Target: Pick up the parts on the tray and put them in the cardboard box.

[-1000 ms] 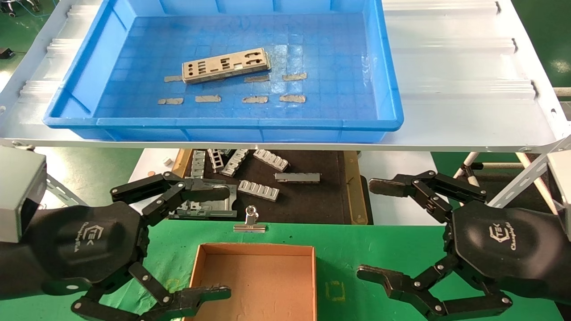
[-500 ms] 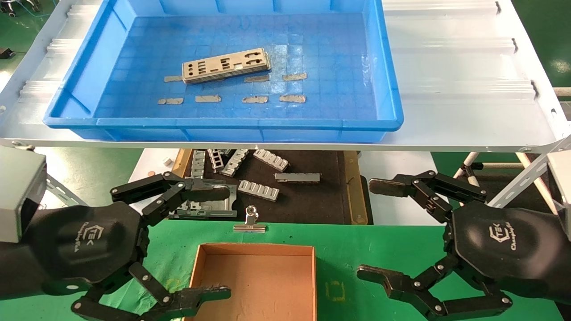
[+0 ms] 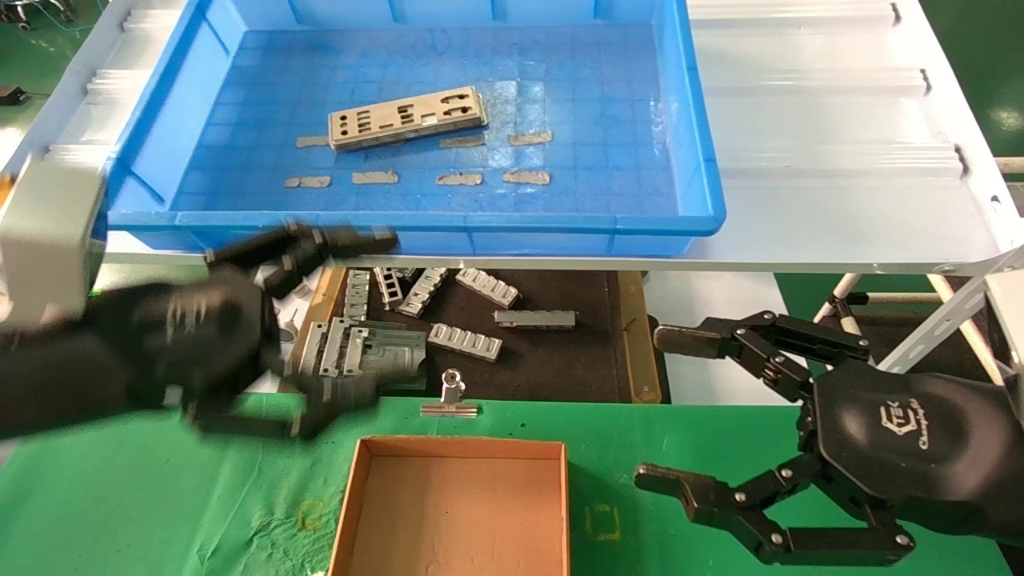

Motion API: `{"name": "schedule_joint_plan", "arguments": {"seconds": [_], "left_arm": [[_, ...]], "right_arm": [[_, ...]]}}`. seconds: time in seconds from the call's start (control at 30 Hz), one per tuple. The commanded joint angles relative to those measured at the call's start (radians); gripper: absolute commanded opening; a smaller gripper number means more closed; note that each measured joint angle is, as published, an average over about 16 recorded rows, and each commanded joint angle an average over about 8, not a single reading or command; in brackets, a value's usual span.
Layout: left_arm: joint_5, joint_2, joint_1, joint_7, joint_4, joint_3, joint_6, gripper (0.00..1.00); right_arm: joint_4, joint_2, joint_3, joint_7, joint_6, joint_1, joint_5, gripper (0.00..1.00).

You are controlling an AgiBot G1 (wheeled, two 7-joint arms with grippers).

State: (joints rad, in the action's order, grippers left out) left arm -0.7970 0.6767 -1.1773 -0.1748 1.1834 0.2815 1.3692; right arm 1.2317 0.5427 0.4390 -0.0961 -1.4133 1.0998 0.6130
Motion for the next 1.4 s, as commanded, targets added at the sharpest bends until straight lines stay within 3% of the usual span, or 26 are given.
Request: {"name": "schedule_joint_plan", "arguments": {"seconds": [0.03, 0.3, 0.73, 1.03, 1.4], "left_arm": [[-0.013, 0.014, -0.021, -0.001, -0.019, -0.001, -0.03, 1.0], [-0.14, 0.12, -0.221, 0.046, -0.222, 0.045, -0.104, 1.0], [-0.285, 0.299, -0.527, 0.196, -0.744, 0.128, -0.094, 1.0], [-0.384, 0.36, -0.627, 0.341, -0.933, 0.175, -0.196, 1.0], [-0.429, 0.394, -0.686, 0.467, -1.024, 0.204, -0.171, 1.0]], "right_arm": [[0.0, 0.0, 0.0, 0.0, 0.0, 0.0, 0.0, 0.0], [0.0, 0.0, 0.0, 0.0, 0.0, 0.0, 0.0, 0.0], [0.0, 0.0, 0.0, 0.0, 0.0, 0.0, 0.0, 0.0], [0.0, 0.0, 0.0, 0.0, 0.0, 0.0, 0.0, 0.0], [0.0, 0.0, 0.0, 0.0, 0.0, 0.0, 0.0, 0.0]]}}
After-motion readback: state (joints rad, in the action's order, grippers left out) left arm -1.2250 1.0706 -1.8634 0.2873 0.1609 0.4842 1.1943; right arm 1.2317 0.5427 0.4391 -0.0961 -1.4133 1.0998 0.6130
